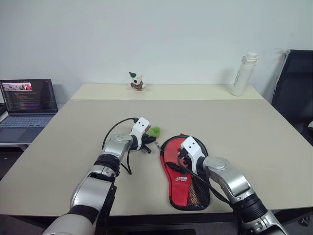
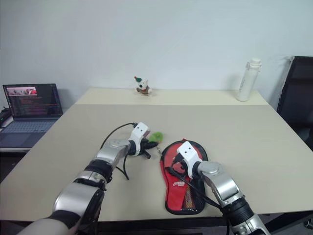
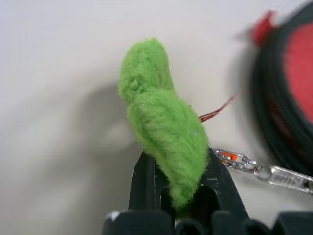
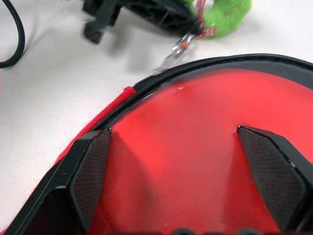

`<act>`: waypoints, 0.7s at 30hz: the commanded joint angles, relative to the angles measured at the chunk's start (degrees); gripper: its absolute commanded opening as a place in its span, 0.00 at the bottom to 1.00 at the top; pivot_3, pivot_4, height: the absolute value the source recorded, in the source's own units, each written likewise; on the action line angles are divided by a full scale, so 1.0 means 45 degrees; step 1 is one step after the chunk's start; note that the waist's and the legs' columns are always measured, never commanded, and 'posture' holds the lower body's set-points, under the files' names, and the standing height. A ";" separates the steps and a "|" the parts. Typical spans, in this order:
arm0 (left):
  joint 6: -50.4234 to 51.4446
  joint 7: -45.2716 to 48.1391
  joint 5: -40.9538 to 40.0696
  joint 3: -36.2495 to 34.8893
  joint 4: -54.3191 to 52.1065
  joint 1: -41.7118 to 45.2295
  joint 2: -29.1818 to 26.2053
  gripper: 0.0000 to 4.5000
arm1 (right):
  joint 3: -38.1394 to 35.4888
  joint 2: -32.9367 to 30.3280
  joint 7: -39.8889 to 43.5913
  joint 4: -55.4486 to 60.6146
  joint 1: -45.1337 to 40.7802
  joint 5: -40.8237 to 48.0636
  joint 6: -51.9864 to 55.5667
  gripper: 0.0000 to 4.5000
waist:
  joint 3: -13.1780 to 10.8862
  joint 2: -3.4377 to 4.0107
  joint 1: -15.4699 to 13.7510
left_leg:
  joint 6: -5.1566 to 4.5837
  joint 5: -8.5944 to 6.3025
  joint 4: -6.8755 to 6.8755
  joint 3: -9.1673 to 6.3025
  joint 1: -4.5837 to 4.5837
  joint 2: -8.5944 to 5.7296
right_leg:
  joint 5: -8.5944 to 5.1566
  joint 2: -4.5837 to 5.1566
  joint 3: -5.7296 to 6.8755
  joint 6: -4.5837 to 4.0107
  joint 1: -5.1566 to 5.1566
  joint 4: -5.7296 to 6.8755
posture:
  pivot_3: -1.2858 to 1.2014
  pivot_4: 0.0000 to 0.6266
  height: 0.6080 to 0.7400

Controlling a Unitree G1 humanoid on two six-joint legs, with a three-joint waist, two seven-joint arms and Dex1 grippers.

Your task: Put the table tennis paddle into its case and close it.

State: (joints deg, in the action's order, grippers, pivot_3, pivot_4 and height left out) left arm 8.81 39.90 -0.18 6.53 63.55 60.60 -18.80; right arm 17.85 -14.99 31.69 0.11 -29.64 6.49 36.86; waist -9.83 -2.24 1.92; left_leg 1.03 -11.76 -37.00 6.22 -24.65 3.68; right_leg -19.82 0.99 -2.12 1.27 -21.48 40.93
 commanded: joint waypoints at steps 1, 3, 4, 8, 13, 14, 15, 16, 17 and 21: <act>-0.0874 -0.1449 0.0498 -0.0167 0.0944 0.1056 0.0381 0.01 | 0.0492 -0.0047 0.0198 -0.0308 0.0520 -0.0178 0.0585 1.00 | 0.0003 -0.0004 -0.0003 | 0.0000 0.0000 0.0000 -0.0001 0.0000 0.0000 | 0.0000 0.0000 0.0000 0.0000 0.0000 -0.0001 | 0.52 0.24 1.00; -0.1286 -0.2110 0.0725 -0.0178 0.1454 0.1501 0.0731 0.01 | 0.0532 -0.0061 0.0210 -0.0308 0.0589 -0.0221 0.0647 1.00 | 0.0003 -0.0004 0.0003 | 0.0000 0.0000 0.0000 0.0001 0.0000 -0.0001 | 0.0000 0.0000 -0.0002 0.0000 0.0000 -0.0001 | 0.52 0.24 1.00; -0.1556 -0.2490 0.0884 -0.0134 0.1687 0.1754 0.0949 0.01 | 0.0578 -0.0091 0.0230 -0.0308 0.0635 -0.0259 0.0674 1.00 | 0.0003 -0.0005 0.0003 | 0.0000 0.0000 0.0001 0.0002 0.0001 0.0000 | 0.0000 0.0000 -0.0005 0.0000 -0.0001 -0.0001 | 0.52 0.24 1.00; -0.2581 -0.3379 0.1529 0.0059 0.2326 0.2560 0.1660 0.01 | 0.0794 -0.0153 0.0341 -0.0151 0.0866 -0.0386 0.0832 1.00 | 0.0004 -0.0007 -0.0008 | 0.0001 0.0000 0.0002 0.0005 0.0000 -0.0002 | 0.0000 0.0000 -0.0006 0.0001 -0.0001 -0.0005 | 0.52 0.24 1.00; -0.4195 -0.4261 0.2642 0.0571 0.2750 0.3533 0.2583 0.01 | 0.1039 -0.0220 0.0348 0.0334 0.1373 -0.0428 0.1131 1.00 | 0.0005 -0.0008 -0.0020 | 0.0002 0.0000 0.0006 0.0008 0.0000 -0.0007 | -0.0002 -0.0003 -0.0006 0.0004 -0.0001 -0.0014 | 0.52 0.24 1.00; -0.4446 -0.4264 0.2784 0.0636 0.2797 0.3624 0.2738 0.01 | 0.1087 -0.0222 0.0328 0.0474 0.1496 -0.0445 0.1196 1.00 | 0.0005 -0.0008 -0.0020 | 0.0002 -0.0001 0.0007 0.0009 0.0000 -0.0010 | -0.0005 -0.0003 -0.0007 0.0008 0.0000 -0.0017 | 0.52 0.24 1.00; -0.4618 -0.4385 0.2951 0.0704 0.2838 0.3712 0.2906 0.01 | 0.1139 -0.0210 0.0293 0.0634 0.1634 -0.0461 0.1278 1.00 | 0.0005 -0.0008 -0.0014 | 0.0003 -0.0001 0.0007 0.0013 0.0000 -0.0011 | -0.0008 -0.0003 -0.0007 0.0013 -0.0001 -0.0018 | 0.52 0.24 1.00; -0.4844 -0.4444 0.3120 0.0798 0.2864 0.3833 0.3162 0.01 | 0.1214 -0.0210 0.0261 0.0840 0.1815 -0.0476 0.1371 1.00 | 0.0005 -0.0008 0.0000 | 0.0003 -0.0001 0.0008 0.0018 0.0000 -0.0011 | -0.0009 -0.0003 -0.0007 0.0014 -0.0002 -0.0020 | 0.52 0.24 1.00; -0.5064 -0.4492 0.3312 0.0912 0.2881 0.3936 0.3369 0.01 | 0.1271 -0.0206 0.0239 0.1015 0.1960 -0.0478 0.1465 1.00 | 0.0005 -0.0008 -0.0003 | 0.0003 -0.0001 0.0008 0.0022 0.0001 -0.0011 | -0.0010 -0.0005 -0.0008 0.0016 -0.0005 -0.0020 | 0.52 0.24 1.00; -0.5710 -0.4235 0.3726 0.1098 0.2928 0.4110 0.3973 0.01 | 0.1329 -0.0201 0.0220 0.1455 0.2298 -0.0535 0.1712 1.00 | 0.0005 -0.0008 -0.0010 | 0.0005 -0.0001 0.0011 0.0024 0.0000 -0.0013 | -0.0014 -0.0006 -0.0009 0.0020 -0.0005 -0.0030 | 0.52 0.24 1.00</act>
State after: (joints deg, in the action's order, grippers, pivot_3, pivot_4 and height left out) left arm -13.07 20.81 16.15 11.02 78.84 75.09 -2.07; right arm 19.25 -15.53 31.90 9.45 -22.80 4.37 39.89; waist -9.80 -2.28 1.87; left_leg 1.05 -11.77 -36.95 6.33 -24.65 3.61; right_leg -19.89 0.96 -2.15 1.36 -21.50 40.79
